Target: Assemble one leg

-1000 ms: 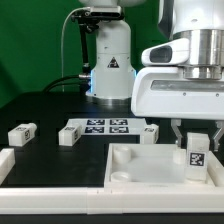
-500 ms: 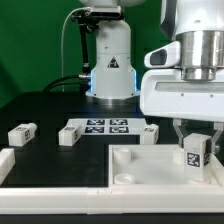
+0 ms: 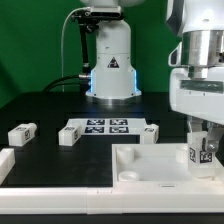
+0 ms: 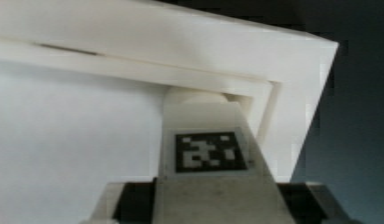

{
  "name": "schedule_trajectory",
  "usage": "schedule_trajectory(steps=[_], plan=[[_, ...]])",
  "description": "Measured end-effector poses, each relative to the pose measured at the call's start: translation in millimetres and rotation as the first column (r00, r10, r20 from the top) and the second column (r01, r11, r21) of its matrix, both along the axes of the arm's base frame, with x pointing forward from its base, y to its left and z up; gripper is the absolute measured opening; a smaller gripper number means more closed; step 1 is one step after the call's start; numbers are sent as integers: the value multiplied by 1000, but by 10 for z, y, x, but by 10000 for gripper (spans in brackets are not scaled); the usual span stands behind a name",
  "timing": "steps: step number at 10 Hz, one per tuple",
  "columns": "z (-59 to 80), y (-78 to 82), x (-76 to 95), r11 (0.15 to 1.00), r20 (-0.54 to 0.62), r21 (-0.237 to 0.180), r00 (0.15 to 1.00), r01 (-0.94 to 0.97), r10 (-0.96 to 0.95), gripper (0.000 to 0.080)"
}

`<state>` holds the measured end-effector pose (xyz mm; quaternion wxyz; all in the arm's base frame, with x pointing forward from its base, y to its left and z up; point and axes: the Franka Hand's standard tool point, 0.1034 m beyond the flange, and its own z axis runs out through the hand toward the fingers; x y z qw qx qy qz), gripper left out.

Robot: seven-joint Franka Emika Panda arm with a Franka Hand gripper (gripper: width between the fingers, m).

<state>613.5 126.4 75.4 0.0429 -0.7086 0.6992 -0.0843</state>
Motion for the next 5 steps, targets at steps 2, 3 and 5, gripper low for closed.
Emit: schedule_trajectory(steps=[2,3,5], plan=[[-5,-8,0,988,6,34,989,148,-148,291],[-6,-21,4,983,7,41,984,177,-177,291],[-7,-8,0,982,6,44,983,183,-184,344]])
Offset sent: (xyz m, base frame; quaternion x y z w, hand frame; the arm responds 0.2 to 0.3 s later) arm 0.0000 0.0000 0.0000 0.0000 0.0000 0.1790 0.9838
